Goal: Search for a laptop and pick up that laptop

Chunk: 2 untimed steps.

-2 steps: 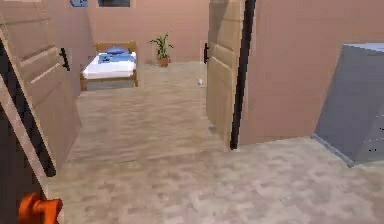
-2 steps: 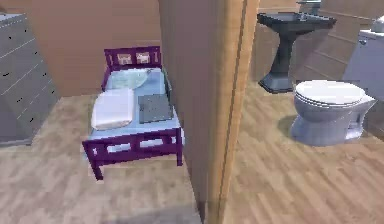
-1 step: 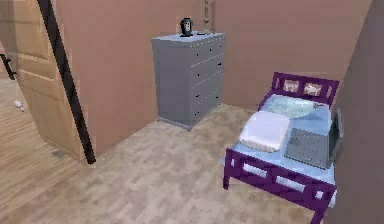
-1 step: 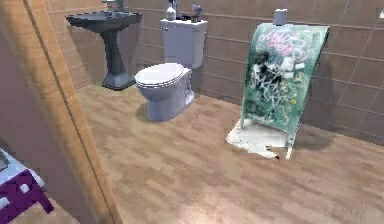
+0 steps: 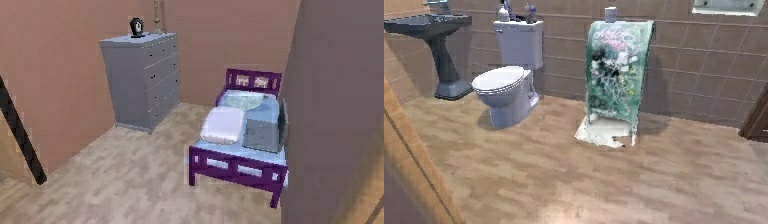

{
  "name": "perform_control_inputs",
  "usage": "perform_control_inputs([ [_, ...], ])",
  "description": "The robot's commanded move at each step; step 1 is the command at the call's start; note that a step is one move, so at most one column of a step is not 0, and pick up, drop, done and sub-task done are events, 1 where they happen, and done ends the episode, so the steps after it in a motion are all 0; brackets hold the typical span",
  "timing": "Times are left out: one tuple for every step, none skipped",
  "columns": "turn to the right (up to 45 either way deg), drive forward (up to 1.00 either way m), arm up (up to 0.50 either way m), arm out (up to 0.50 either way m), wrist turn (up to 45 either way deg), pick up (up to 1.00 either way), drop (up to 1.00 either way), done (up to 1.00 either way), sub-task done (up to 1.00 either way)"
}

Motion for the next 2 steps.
perform_control_inputs([
  [0.0,0.40,0.00,0.00,0.0,0.00,0.00,0.00,0.00],
  [18.0,0.00,0.00,0.00,0.0,0.00,0.00,0.00,0.00],
])
